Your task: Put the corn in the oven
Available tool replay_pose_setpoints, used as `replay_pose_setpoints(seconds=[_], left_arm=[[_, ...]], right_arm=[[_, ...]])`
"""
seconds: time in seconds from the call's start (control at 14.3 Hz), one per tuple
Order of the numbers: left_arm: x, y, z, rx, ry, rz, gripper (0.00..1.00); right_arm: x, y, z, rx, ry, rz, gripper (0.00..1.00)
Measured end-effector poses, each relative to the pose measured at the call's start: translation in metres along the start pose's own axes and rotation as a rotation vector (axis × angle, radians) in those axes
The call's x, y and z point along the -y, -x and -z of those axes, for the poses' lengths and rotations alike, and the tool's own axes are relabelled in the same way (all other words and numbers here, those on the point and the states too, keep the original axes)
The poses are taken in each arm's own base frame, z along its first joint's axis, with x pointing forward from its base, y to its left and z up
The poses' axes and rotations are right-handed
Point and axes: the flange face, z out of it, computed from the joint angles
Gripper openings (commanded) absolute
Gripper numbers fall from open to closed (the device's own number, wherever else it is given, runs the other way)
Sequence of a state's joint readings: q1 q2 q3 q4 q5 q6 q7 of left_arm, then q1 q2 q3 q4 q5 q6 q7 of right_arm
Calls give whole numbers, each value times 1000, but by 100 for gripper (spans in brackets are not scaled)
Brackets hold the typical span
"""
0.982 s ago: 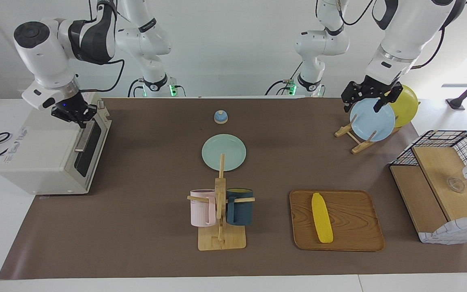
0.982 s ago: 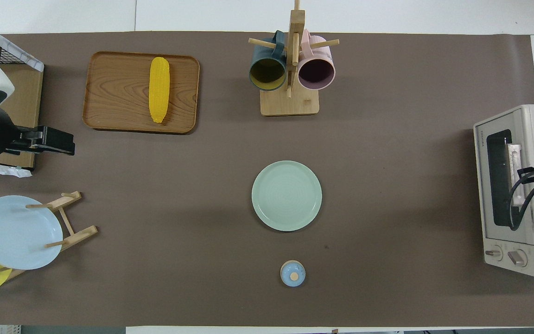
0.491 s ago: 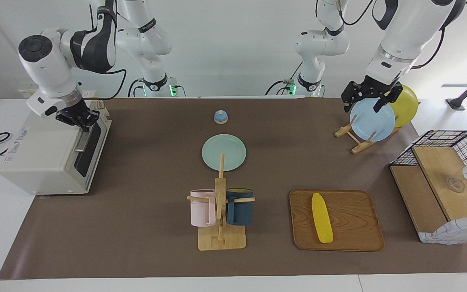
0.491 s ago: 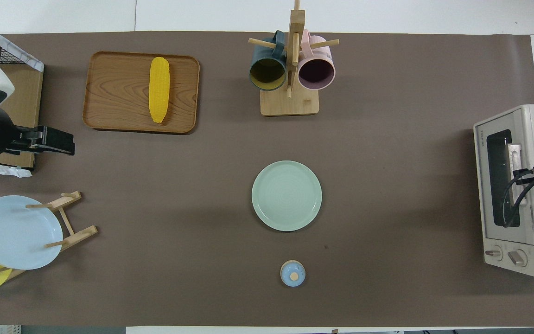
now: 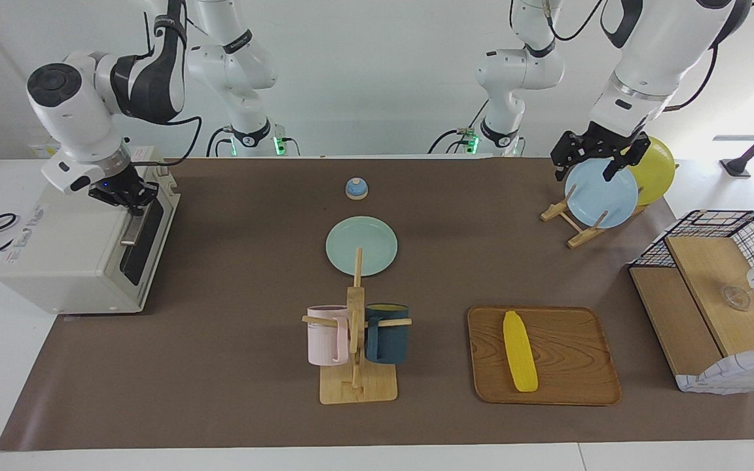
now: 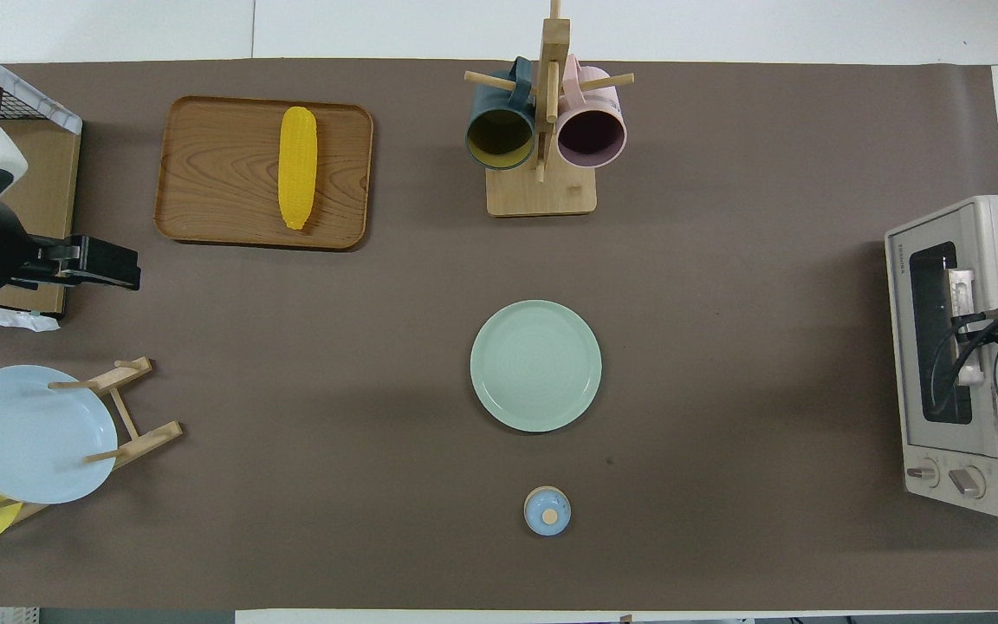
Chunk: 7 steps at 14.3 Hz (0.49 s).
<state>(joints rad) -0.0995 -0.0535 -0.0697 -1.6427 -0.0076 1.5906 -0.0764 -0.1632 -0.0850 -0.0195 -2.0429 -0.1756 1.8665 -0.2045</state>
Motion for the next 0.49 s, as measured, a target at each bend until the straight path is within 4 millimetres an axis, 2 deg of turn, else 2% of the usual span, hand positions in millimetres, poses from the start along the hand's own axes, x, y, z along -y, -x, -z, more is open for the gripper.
replay_pose_setpoints(seconds=[0.49], left_arm=[[0, 0, 0, 0, 0, 0, 100]], right_arm=[[12, -3, -2, -6, -60, -5, 0]])
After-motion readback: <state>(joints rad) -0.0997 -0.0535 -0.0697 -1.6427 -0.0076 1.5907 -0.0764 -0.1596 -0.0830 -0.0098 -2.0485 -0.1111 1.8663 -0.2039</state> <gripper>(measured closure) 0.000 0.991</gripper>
